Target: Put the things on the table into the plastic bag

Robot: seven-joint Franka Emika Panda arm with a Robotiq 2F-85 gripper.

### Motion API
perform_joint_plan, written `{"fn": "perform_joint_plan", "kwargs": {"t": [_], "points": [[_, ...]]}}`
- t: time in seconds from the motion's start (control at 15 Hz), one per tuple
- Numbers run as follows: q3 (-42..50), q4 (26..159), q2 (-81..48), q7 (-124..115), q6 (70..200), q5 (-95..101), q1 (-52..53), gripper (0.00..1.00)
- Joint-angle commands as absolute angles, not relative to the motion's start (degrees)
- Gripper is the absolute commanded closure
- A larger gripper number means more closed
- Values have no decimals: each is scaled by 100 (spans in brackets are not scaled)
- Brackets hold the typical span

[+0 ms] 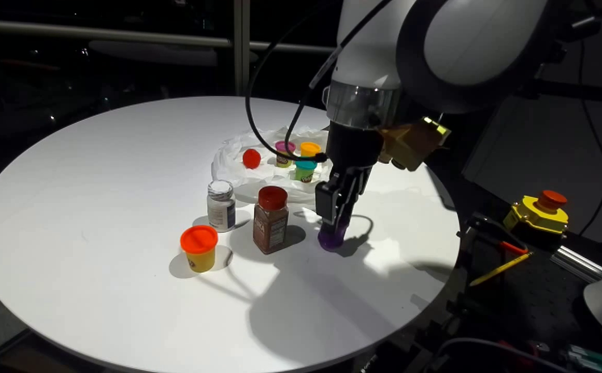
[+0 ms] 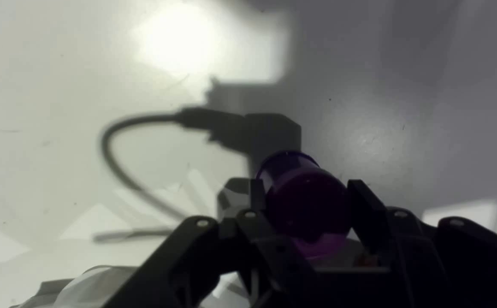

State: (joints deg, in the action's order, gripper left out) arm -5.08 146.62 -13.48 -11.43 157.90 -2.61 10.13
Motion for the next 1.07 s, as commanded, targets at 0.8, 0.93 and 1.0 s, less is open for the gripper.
{"fn": "perform_joint_plan", "kwargs": {"t": [0.8, 0.93, 1.0], "points": [[309, 12343, -1756, -2143, 14971, 222, 204, 74], [252, 12124, -2007, -2084, 14981, -23, 207, 74], [228, 12050, -2100, -2069, 14982, -115, 220, 74]]}}
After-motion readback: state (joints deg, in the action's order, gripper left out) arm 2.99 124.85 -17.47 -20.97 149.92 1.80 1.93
